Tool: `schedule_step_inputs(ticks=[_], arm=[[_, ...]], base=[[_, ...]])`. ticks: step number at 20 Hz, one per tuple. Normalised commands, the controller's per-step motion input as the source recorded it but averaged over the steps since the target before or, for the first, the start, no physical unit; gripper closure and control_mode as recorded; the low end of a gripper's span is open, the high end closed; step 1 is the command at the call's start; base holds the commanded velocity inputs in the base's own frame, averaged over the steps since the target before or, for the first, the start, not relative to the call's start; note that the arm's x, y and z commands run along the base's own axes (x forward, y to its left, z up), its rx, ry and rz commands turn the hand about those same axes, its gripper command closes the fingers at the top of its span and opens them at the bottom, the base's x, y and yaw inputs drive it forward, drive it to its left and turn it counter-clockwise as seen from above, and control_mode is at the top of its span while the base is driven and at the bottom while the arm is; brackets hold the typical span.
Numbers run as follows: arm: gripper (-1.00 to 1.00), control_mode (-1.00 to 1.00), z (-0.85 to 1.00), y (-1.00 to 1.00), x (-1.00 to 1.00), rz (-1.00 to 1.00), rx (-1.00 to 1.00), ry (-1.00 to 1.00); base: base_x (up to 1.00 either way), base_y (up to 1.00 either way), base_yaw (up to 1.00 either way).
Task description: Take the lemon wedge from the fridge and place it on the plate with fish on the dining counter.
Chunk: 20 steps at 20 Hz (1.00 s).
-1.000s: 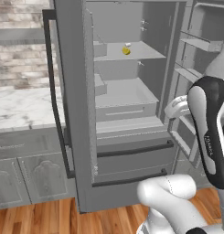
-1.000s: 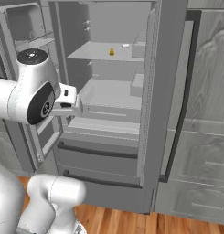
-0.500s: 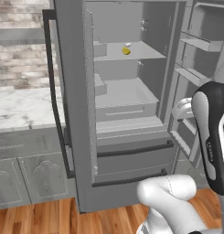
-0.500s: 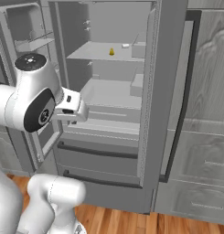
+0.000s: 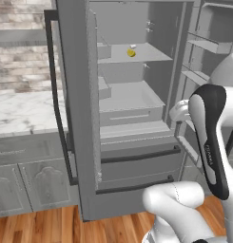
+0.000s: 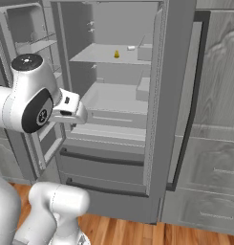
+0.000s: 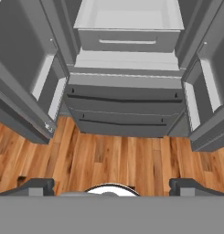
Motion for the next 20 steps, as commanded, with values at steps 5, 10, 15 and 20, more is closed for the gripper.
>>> schedule_step_inputs(ticks=[5,10,15,20], arm=[[-1.0,-1.0,0.0,0.0,0.0,0.0,0.0,0.0],[-1.0,-1.0,0.0,0.0,0.0,0.0,0.0,0.0],[-1.0,-1.0,0.0,0.0,0.0,0.0,0.0,0.0],[-1.0,1.0,-0.07,-0.15,0.0,0.0,0.0,0.0]], base=[[0.0,0.0,0.0],[0.0,0.0,0.0],[0.0,0.0,0.0],[0.18,-0.11,0.0]])
